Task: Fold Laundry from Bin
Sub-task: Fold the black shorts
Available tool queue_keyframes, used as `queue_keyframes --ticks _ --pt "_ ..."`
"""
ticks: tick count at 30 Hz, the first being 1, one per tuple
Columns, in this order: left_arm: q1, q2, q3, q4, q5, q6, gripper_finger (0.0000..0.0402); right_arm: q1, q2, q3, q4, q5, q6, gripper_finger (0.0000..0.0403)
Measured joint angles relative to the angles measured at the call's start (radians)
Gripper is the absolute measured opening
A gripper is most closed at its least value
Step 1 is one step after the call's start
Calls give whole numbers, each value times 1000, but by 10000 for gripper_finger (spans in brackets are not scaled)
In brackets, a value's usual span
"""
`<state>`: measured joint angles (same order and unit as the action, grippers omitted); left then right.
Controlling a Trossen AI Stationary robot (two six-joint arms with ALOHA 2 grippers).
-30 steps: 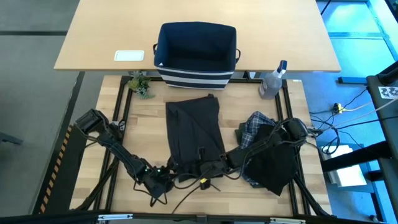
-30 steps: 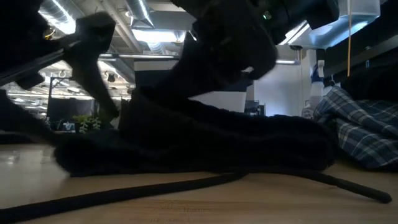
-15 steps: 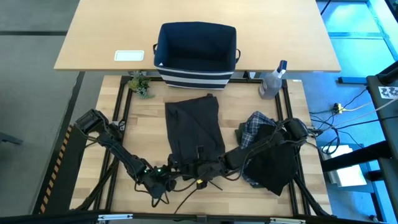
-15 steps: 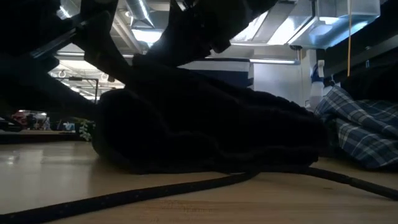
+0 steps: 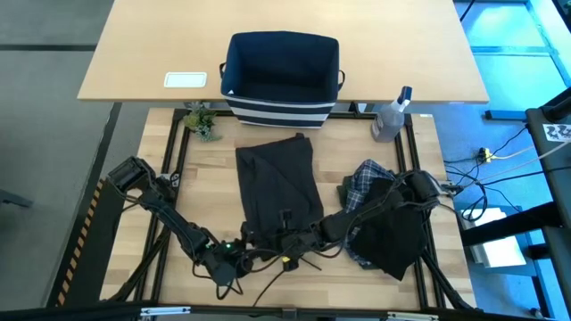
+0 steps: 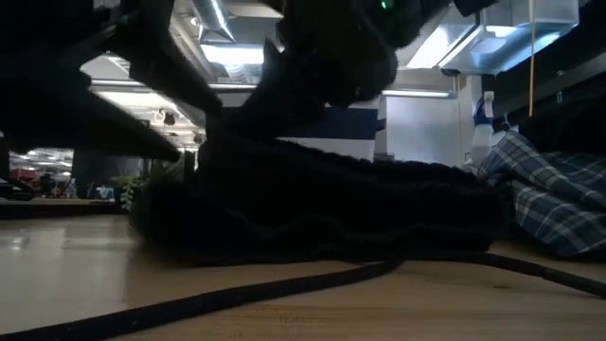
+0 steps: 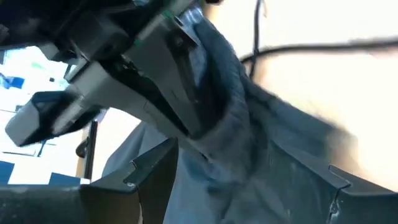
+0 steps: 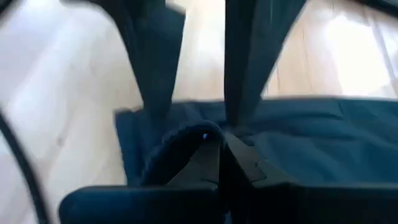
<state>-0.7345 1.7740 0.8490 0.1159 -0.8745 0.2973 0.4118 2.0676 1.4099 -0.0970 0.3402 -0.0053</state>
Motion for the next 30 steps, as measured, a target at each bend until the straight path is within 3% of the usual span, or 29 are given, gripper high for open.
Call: queue_keyframes --ticks 7,14,18,22,30 --pt "1 -1 1 57 60 -1 243 0 -2 2 36 -20 -3 5" --pt "-20 -42 1 42 33 22 243 0 -2 2 10 -10 0 6" --pt "-48 -43 1 -40 116 -37 243 0 -2 2 10 -10 0 7" --pt "-71 -42 0 -134 85 -99 243 0 -2 2 15 -9 0 4" --pt "-74 -6 0 -131 98 -108 243 -6 -2 2 19 3 0 8"
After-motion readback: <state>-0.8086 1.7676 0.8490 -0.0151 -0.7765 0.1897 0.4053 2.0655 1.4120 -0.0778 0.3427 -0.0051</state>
